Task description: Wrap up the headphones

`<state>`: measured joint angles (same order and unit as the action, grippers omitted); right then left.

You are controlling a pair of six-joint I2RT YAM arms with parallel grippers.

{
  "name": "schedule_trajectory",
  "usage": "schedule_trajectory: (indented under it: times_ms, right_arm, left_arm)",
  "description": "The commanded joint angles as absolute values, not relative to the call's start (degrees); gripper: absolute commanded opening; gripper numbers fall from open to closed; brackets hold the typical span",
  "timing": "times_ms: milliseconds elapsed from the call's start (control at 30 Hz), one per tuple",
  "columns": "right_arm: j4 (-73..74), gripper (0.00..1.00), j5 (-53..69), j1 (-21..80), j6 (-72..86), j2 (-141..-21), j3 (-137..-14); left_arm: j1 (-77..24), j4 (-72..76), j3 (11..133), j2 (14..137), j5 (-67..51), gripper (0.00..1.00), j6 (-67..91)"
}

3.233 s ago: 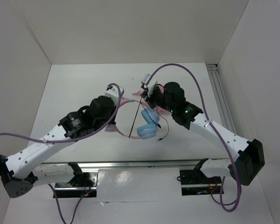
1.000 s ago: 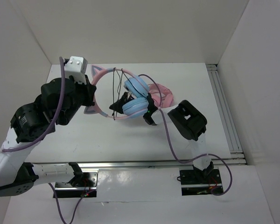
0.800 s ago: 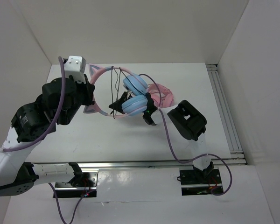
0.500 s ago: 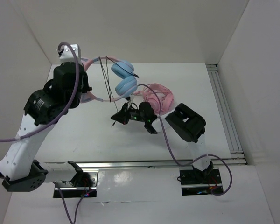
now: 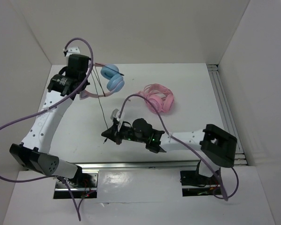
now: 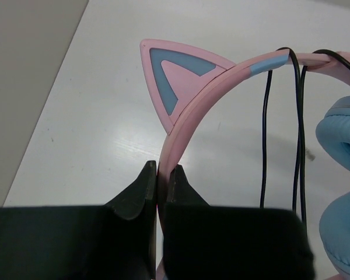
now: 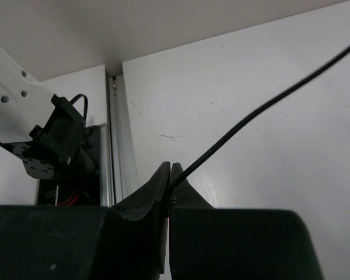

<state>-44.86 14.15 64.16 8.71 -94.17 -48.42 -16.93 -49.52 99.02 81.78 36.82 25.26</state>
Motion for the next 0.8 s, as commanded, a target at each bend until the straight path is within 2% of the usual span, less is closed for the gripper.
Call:
schedule_trajectory:
  times_ms: [0, 33, 200, 367, 500, 633, 767]
  right_arm:
    - [-26.3, 0.0, -3.6, 70.4, -5.8, -86.4, -49.6]
    - [-24.0, 0.0, -10.8, 71.7, -7.2, -85.1, -50.3]
    - [-11.0, 0.0, -24.0, 76.2, -14.8, -77.9, -53.5]
    - [-2.6, 0.0, -35.4, 79.0, -22.5, -75.4, -58.5]
    - [-0.3, 0.0, -40.1, 79.0, -26.4, -73.1, -59.6]
    - [-1.8, 0.04, -45.4, 80.2, -30.8, -71.7, -59.5]
    - [-6.4, 0.03, -52.6, 80.2, -35.2, -70.7, -56.6]
  left_arm:
    - [-15.1, -36.0, 93.7, 80.7, 36.4, 0.0, 24.4]
    - [-14.2, -36.0, 92.6, 80.7, 35.3, 0.0, 23.8]
    - [-12.9, -34.7, 82.7, 80.7, 24.3, 0.0, 18.7]
    - [-19.1, -31.6, 74.8, 78.0, 19.3, 0.0, 9.3]
    - [-26.8, -29.3, 66.7, 74.2, 18.4, 0.0, 5.5]
    - [-34.9, -29.1, 63.3, 71.1, 17.5, 0.0, 0.7]
    - [-39.6, -30.1, 61.9, 66.3, 13.1, 0.0, -2.8]
